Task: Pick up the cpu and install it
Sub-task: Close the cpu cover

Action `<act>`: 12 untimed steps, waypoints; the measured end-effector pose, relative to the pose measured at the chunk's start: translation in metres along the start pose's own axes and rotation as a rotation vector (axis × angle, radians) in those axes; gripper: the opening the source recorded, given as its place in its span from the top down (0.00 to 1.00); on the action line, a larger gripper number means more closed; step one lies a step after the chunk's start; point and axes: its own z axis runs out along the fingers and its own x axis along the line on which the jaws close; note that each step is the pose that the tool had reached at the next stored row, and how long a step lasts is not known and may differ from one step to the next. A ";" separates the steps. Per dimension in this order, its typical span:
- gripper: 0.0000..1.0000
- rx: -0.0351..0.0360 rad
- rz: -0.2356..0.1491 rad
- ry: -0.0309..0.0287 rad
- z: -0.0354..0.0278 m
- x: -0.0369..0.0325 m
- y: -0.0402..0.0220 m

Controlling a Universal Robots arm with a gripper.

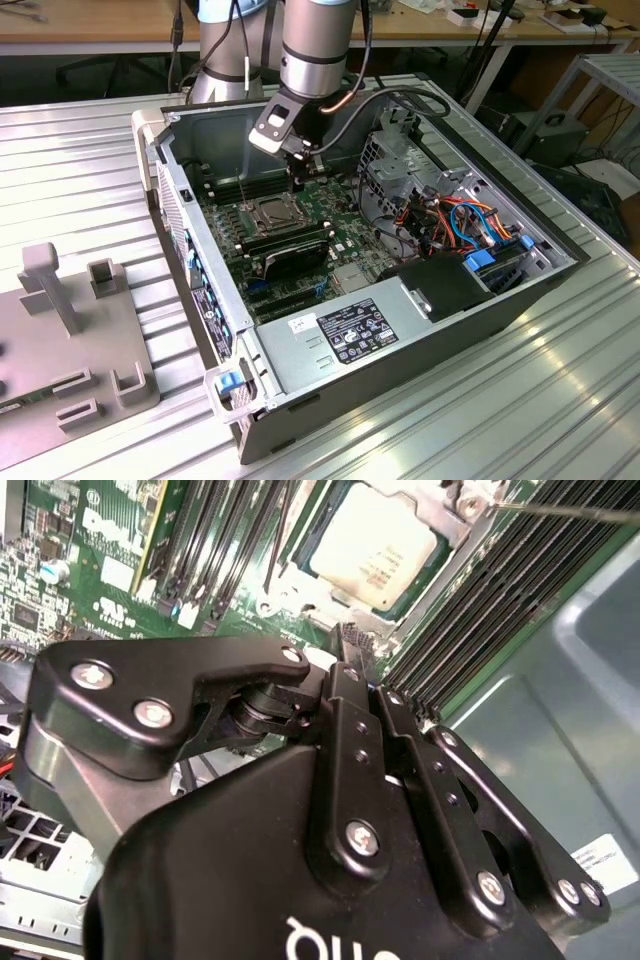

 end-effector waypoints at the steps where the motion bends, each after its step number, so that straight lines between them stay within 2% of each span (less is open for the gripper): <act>1: 0.89 0.0000 0.000 0.0000 -0.0001 -0.0001 -0.0050; 2: 0.89 0.0000 0.000 0.0000 -0.0001 0.0000 -0.0072; 7: 0.89 0.0001 0.000 -0.0001 -0.0002 -0.0001 -0.0081; 12: 0.89 -0.0001 0.000 0.0000 0.0010 -0.0001 -0.0185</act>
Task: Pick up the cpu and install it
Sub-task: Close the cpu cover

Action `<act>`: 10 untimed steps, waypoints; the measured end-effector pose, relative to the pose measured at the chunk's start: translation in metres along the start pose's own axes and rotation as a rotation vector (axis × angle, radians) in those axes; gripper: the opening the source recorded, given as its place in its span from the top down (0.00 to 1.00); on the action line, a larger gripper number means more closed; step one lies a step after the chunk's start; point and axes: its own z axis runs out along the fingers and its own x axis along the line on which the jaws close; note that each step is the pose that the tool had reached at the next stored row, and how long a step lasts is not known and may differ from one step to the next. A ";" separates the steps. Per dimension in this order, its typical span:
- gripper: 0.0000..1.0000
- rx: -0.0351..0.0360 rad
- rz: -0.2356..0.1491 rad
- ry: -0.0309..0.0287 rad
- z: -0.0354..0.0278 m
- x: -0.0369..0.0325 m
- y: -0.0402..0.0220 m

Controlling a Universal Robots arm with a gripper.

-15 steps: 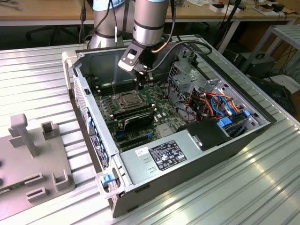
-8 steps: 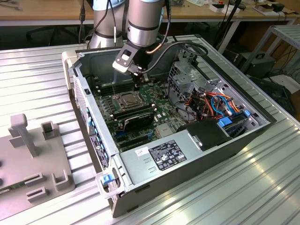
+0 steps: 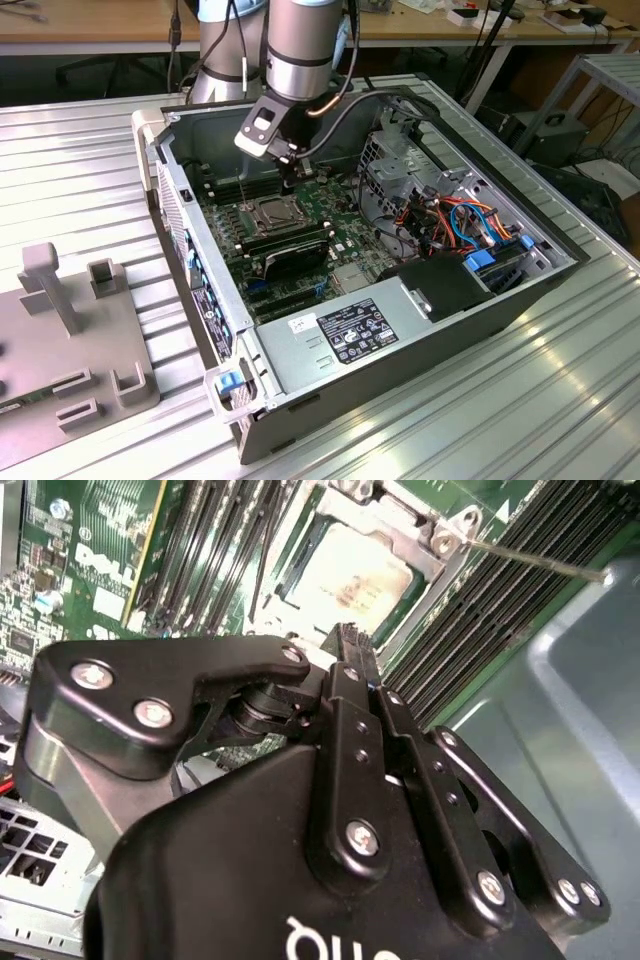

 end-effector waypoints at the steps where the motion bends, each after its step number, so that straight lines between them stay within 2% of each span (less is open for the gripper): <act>1: 0.89 0.0000 0.000 0.0000 0.0001 0.0000 -0.0029; 6: 0.89 0.0001 0.000 0.0000 0.0017 -0.0001 -0.0163; 10: 0.89 0.0000 0.000 0.0000 0.0043 -0.0001 -0.0242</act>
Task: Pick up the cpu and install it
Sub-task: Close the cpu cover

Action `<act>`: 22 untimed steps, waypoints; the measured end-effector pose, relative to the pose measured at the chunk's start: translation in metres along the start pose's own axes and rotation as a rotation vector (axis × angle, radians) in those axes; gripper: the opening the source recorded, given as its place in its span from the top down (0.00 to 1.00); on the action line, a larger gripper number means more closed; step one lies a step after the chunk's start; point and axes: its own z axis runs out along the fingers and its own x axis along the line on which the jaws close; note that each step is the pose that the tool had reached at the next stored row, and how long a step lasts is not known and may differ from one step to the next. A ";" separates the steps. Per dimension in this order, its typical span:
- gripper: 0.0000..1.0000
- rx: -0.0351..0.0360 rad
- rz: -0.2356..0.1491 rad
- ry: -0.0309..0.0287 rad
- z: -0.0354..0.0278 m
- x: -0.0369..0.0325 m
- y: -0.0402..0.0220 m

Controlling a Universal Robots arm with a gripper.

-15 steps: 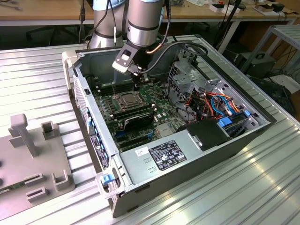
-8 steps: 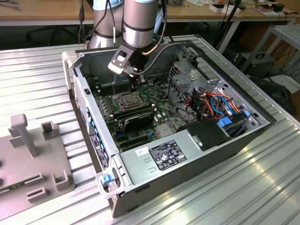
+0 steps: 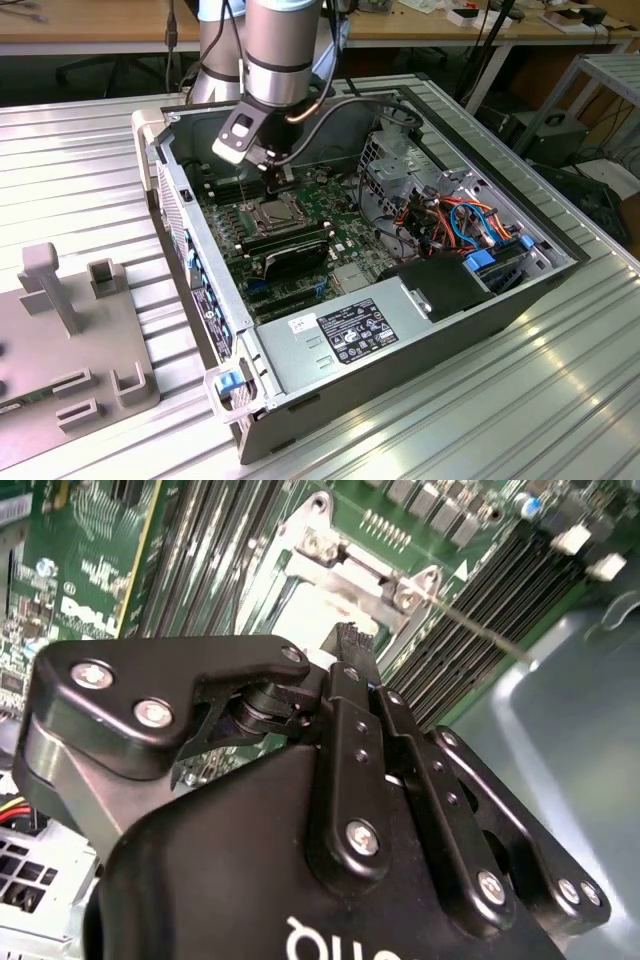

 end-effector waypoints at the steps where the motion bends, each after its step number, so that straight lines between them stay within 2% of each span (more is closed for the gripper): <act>1: 0.89 0.0001 0.000 -0.0001 0.0009 0.0000 -0.0015; 5: 0.89 0.0000 0.000 0.0000 0.0080 0.0001 -0.0070; 11: 0.89 0.0001 0.000 0.0000 0.0193 0.0003 -0.0115; 22: 0.89 0.0002 0.000 -0.0003 0.0278 0.0006 -0.0155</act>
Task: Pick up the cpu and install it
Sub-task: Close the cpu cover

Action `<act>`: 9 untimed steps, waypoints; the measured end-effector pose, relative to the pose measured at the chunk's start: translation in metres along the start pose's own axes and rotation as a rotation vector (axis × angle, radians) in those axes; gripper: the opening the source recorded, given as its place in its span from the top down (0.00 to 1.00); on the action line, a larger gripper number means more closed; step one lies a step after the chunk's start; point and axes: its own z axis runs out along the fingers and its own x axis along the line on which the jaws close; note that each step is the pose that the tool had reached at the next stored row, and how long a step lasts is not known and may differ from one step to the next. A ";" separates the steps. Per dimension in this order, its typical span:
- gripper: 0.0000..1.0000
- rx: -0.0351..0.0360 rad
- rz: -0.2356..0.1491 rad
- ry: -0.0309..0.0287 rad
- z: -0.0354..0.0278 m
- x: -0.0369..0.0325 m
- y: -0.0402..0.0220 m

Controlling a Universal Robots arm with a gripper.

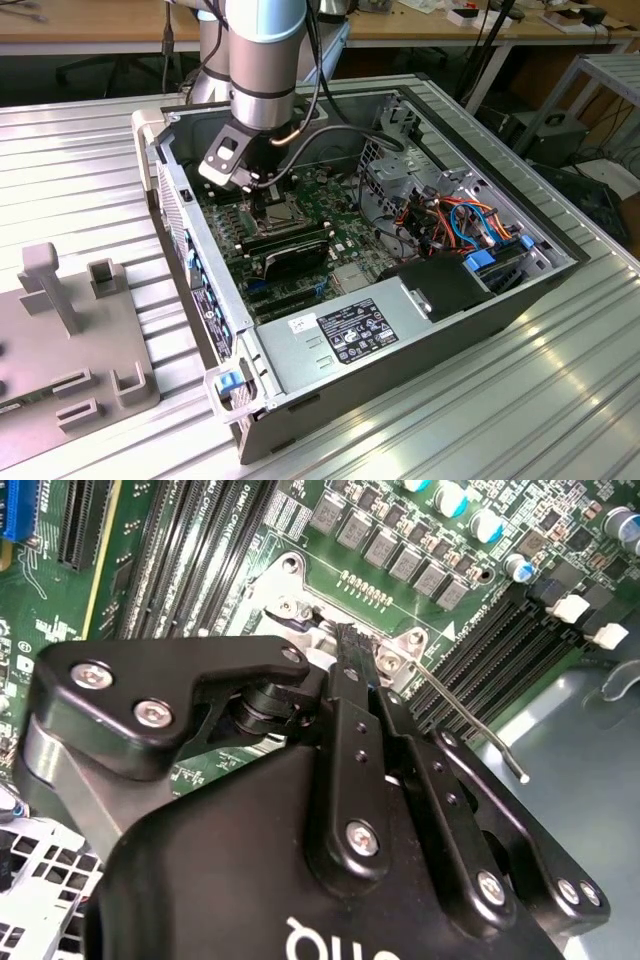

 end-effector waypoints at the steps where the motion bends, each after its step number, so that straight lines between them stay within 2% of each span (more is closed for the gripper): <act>1: 0.89 0.0002 0.000 -0.0002 0.0001 0.0000 -0.0001; 9: 0.89 0.0001 0.000 -0.0001 0.0030 0.0001 -0.0002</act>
